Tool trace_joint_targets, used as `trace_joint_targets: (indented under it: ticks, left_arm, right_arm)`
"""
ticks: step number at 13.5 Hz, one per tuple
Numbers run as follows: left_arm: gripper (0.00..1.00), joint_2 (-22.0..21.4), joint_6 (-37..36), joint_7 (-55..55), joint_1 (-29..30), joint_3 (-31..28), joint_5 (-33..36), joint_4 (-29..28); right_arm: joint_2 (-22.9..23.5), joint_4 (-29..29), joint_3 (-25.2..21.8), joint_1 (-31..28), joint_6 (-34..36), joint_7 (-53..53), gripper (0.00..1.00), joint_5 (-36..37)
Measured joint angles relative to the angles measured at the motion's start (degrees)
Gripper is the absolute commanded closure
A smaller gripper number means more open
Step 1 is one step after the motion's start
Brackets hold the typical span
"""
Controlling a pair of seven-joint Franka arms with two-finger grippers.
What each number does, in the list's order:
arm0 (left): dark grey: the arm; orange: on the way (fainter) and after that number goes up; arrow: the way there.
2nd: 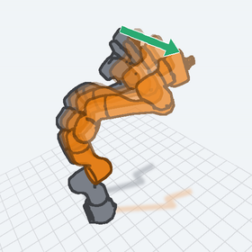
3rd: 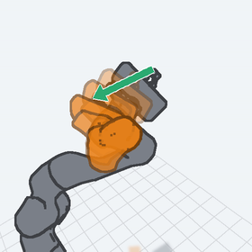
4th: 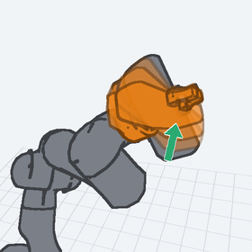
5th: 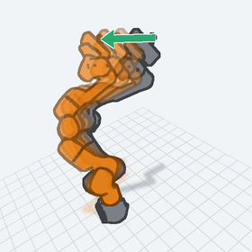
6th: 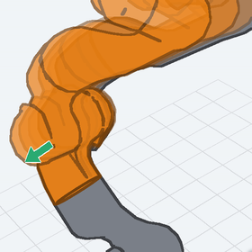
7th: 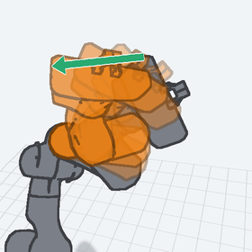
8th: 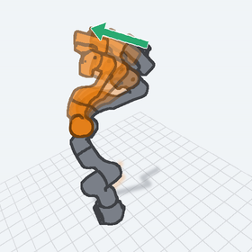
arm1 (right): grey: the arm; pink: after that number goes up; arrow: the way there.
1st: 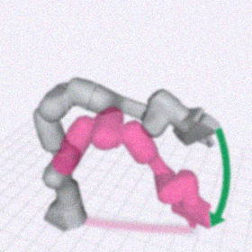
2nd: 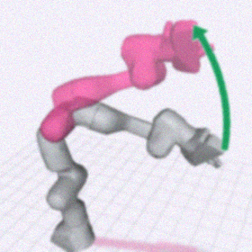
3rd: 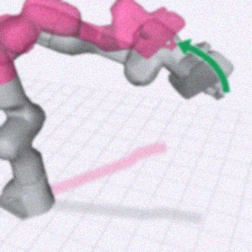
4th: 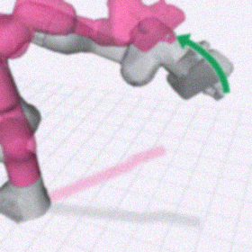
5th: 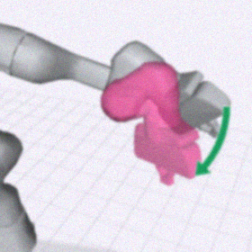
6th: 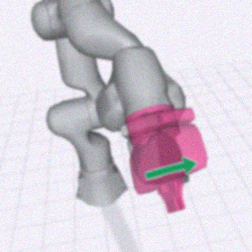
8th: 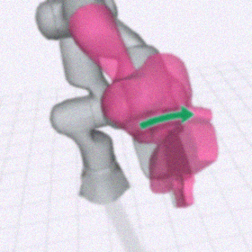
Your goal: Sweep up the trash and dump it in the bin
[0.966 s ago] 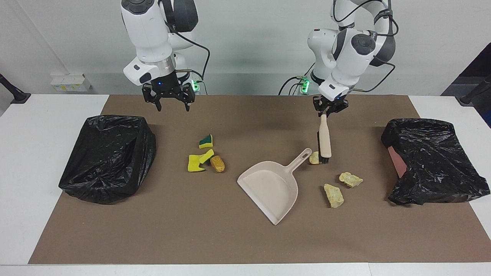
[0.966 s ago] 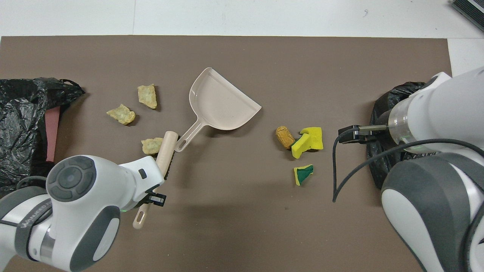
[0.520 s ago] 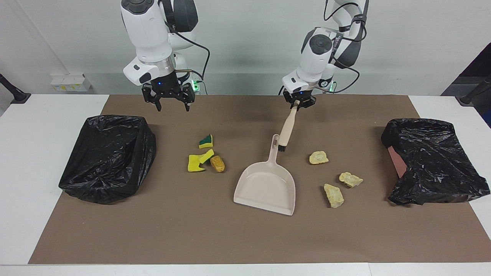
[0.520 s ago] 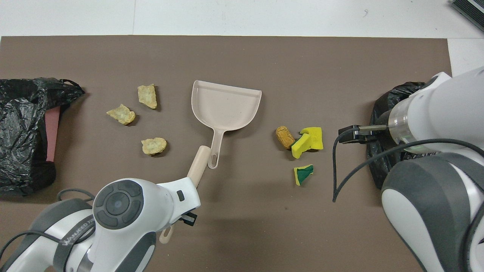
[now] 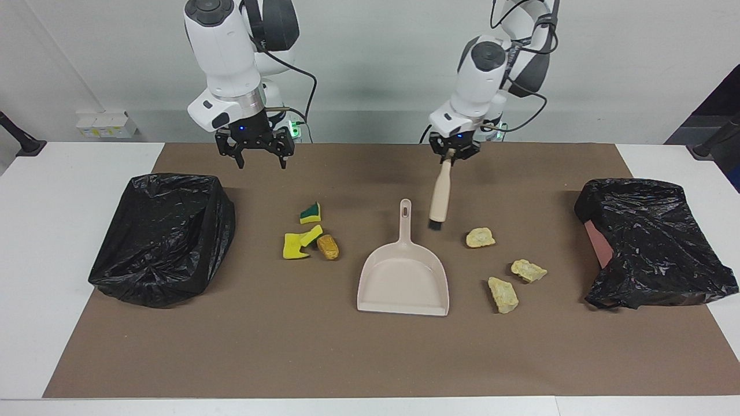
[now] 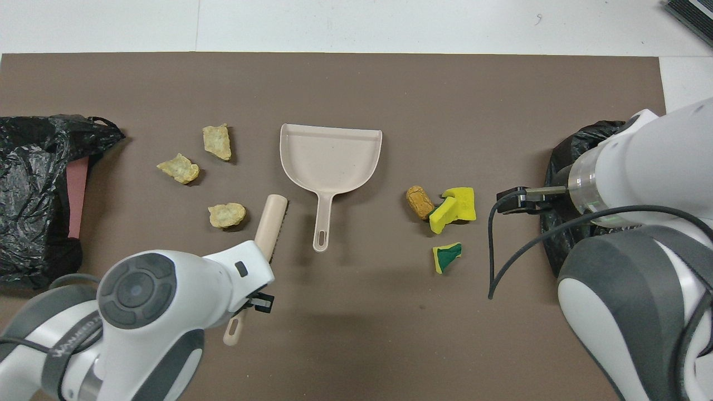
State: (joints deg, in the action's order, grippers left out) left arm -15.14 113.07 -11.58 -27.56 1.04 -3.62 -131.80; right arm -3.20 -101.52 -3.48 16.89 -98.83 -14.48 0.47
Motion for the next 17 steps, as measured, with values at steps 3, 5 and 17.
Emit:
trace_joint_targets:
  ticks: [3, 5, 17]
  left_arm:
    - [1.00, 0.50, -0.03, 1.58, 7.63, -0.30, 3.53, 0.18]
    - [1.00, 1.13, 0.48, 5.36, 12.81, -0.36, 4.47, 0.27]
    - [1.00, 15.29, 13.61, 17.39, 28.73, -0.39, 4.60, 5.85]
  right_arm:
    - [0.46, -0.47, 0.18, 1.41, -1.55, -1.27, 0.00, -2.46]
    - [2.44, -0.85, 0.29, 5.52, -5.14, -7.52, 0.00, -2.73]
    - [29.39, 7.43, 0.53, 24.97, -29.61, -34.40, 0.00, -1.82]
